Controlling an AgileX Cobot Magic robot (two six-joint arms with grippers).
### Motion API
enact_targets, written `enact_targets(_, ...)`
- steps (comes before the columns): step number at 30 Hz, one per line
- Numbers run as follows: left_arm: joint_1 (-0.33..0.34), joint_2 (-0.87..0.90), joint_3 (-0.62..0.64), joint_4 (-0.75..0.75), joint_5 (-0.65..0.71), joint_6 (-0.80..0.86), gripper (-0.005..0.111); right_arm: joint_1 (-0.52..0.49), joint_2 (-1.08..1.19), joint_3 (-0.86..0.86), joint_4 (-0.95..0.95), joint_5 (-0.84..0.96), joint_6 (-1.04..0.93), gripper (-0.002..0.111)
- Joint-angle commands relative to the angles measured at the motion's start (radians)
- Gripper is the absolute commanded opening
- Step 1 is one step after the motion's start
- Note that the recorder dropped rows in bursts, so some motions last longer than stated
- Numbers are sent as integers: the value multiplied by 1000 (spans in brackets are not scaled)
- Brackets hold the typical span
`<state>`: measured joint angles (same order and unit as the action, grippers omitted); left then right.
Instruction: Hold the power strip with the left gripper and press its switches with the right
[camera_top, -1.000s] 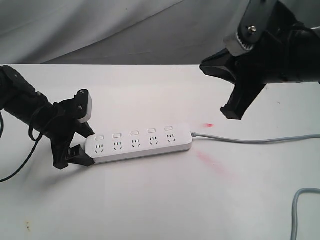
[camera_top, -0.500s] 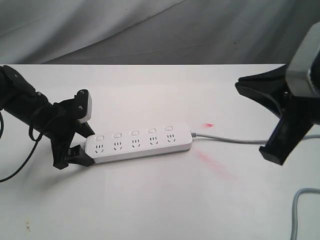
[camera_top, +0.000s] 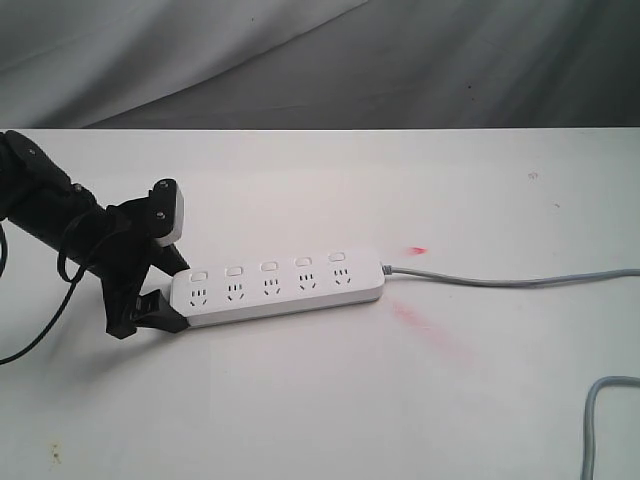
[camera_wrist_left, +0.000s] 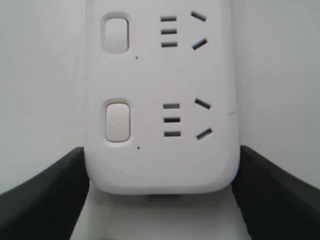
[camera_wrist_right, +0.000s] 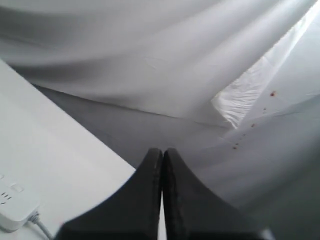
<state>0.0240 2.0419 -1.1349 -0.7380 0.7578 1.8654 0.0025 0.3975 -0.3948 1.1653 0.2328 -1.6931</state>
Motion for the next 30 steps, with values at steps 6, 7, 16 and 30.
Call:
enact_targets(6,-4,6,0,6,2,-7,63,-154,-113,43,5,58,90,0)
enact_targets(7,-4,6,0,6,2,-7,63,-154,-113,43,5,38,102,0)
enact_targets(16,-4,6,0,6,2,-7,63,-154,-110,43,-22,20,191,0)
enact_targets(30,-4,6,0,6,2,-7,63,-152,-149,156,-1165,-159,1476,0)
